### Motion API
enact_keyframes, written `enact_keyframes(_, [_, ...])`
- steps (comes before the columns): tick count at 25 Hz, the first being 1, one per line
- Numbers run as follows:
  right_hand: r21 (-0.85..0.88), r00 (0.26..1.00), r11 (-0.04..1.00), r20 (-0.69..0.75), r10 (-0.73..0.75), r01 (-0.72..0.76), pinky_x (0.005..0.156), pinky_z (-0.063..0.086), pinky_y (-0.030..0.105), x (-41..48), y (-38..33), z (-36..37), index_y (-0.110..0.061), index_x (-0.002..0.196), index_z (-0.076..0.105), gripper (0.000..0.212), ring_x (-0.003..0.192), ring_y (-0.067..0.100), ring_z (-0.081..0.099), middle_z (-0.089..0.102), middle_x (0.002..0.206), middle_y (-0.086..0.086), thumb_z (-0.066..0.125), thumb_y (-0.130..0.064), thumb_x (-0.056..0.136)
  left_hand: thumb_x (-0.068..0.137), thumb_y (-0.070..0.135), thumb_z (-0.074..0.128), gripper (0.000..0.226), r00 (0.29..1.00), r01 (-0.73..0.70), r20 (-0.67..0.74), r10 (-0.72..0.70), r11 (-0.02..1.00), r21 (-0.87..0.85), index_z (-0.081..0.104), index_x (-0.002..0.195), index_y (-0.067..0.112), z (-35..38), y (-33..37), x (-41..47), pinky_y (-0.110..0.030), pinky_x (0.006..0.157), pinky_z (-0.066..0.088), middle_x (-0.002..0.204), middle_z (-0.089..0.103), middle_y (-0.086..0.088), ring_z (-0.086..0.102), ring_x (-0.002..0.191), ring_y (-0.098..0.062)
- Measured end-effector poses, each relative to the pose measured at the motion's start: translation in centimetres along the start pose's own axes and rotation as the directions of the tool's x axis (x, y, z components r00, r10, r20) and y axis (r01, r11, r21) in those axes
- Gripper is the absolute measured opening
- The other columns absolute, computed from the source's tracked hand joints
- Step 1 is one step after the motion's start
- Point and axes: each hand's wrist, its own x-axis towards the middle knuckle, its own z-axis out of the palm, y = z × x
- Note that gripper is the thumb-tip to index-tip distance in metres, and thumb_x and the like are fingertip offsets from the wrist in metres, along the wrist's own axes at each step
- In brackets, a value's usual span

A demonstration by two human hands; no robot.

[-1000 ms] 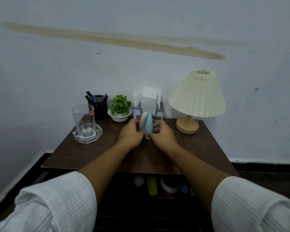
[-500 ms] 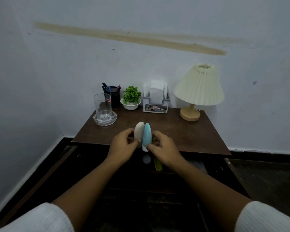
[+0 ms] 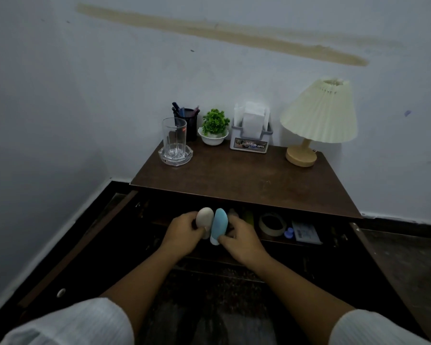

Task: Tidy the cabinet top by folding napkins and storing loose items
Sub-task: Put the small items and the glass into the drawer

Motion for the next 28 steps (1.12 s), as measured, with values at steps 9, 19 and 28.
enact_keyframes(9, [0.001, 0.965, 0.977, -0.156, 0.213, -0.215, 0.064, 0.053, 0.025, 7.5, 3.3, 2.6, -0.014, 0.108, 0.07, 0.022, 0.084, 0.018, 0.068, 0.073, 0.099, 0.003, 0.07, -0.023, 0.088, 0.09, 0.032, 0.067, 0.029, 0.984, 0.174, -0.065, -0.168, 0.978, 0.111, 0.068, 0.113, 0.014, 3.8, -2.4, 7.2, -0.031, 0.073, 0.054, 0.107, 0.073, -0.008, 0.068, 0.092, -0.025])
enact_keyframes(19, [-0.141, 0.938, 0.951, -0.256, 0.234, -0.275, 0.073, 0.057, 0.035, 9.4, 4.8, 4.0, -0.01, 0.09, 0.071, 0.022, 0.084, 0.027, 0.07, 0.073, 0.09, 0.007, 0.07, -0.032, 0.091, 0.088, 0.037, 0.07, 0.034, 0.963, 0.19, -0.199, -0.181, 0.981, 0.027, 0.069, 0.118, 0.02, 6.9, -4.4, 7.9, -0.038, 0.079, 0.058, 0.112, 0.074, -0.006, 0.069, 0.098, -0.026])
enact_keyframes(28, [-0.019, 0.923, 0.977, -0.33, 0.196, -0.214, 0.066, 0.046, 0.025, 6.3, 5.0, 4.5, -0.021, 0.104, 0.061, 0.021, 0.081, 0.012, 0.062, 0.055, 0.082, -0.013, 0.074, -0.027, 0.088, 0.087, 0.04, 0.071, 0.038, 0.958, 0.211, -0.209, -0.197, 0.977, 0.044, 0.059, 0.12, 0.022, 6.7, -4.6, 6.5, -0.035, 0.075, 0.054, 0.113, 0.069, -0.004, 0.067, 0.101, -0.026])
